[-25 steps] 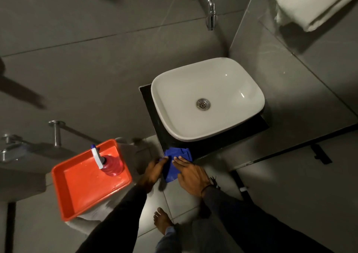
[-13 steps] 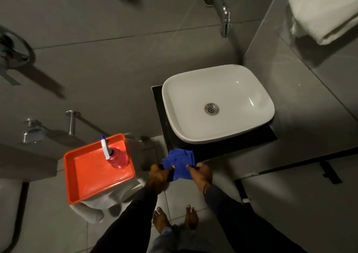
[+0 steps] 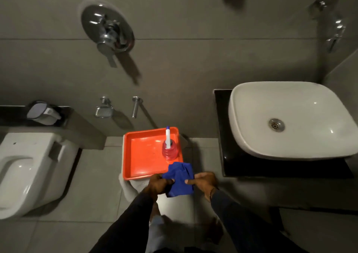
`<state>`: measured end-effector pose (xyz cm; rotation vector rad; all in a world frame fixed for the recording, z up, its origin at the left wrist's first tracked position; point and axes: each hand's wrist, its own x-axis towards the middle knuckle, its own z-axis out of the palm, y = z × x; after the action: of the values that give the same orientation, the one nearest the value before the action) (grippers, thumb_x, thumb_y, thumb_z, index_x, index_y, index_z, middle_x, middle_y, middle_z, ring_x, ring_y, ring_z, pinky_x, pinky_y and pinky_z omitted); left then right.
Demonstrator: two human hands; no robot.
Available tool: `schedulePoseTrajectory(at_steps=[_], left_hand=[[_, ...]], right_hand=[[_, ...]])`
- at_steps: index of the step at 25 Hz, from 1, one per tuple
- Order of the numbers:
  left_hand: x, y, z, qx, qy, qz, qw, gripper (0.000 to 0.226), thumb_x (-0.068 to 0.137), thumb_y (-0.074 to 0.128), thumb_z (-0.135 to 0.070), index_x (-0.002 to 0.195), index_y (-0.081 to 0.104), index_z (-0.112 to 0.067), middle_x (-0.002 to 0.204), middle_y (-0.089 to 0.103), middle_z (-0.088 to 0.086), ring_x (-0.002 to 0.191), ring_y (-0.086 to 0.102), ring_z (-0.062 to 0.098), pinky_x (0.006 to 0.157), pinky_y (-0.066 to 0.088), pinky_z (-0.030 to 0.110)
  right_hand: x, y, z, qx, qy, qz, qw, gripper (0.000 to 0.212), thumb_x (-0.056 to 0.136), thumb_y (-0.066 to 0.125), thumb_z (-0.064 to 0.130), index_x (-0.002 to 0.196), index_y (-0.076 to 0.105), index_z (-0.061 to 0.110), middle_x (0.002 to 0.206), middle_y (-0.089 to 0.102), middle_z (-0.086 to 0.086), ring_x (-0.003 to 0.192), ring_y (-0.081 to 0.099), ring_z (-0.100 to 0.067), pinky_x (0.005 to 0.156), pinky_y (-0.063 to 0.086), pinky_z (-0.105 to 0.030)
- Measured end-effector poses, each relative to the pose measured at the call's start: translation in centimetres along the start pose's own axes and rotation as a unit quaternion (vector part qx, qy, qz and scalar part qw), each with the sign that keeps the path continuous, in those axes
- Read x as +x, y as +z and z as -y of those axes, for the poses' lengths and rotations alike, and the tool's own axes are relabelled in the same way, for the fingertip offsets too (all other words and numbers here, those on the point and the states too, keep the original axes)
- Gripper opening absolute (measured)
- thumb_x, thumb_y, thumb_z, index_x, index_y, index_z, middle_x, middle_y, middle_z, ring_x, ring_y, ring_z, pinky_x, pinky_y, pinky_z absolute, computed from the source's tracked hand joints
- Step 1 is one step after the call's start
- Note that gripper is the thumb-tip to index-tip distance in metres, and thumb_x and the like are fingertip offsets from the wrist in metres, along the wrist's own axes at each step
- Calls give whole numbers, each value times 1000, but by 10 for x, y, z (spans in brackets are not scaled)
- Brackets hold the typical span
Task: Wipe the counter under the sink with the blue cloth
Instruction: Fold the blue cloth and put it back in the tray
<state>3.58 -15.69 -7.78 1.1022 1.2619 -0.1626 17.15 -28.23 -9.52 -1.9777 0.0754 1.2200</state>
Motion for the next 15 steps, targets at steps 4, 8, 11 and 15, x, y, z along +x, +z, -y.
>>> schedulePoseTrajectory(at_steps=[4,8,11,15], left_hand=[[42,-89,7,4,-22,-39,999,25,84,65,11,108,67,18,95,63,17,90,56,26,74,49,35],[90,-136,-2,87,-4,-78,993,30,84,69,-8,113,73,-2,110,73,17,105,69,31,98,54,44],[122,-149,-15,129,5,-80,988,39,86,64,-14,125,66,-6,124,70,17,115,66,36,104,51,45],[160,-156,-20,174,12,-47,983,49,84,61,-8,132,57,-4,131,65,19,120,62,39,104,50,50]], right_hand=[[12,96,22,-22,0,-30,999,31,63,92,10,79,69,-2,79,69,-12,77,67,-29,65,58,-33],[48,162,36,-53,-19,-31,998,8,82,78,10,86,76,3,87,71,-10,83,65,-24,72,54,-30],[77,191,47,-60,-1,-52,997,18,88,69,6,104,74,-2,98,71,-12,92,65,-27,88,55,-39],[109,206,53,-70,20,-64,995,21,84,58,-10,70,66,4,75,57,-7,71,50,-19,66,41,-27]])
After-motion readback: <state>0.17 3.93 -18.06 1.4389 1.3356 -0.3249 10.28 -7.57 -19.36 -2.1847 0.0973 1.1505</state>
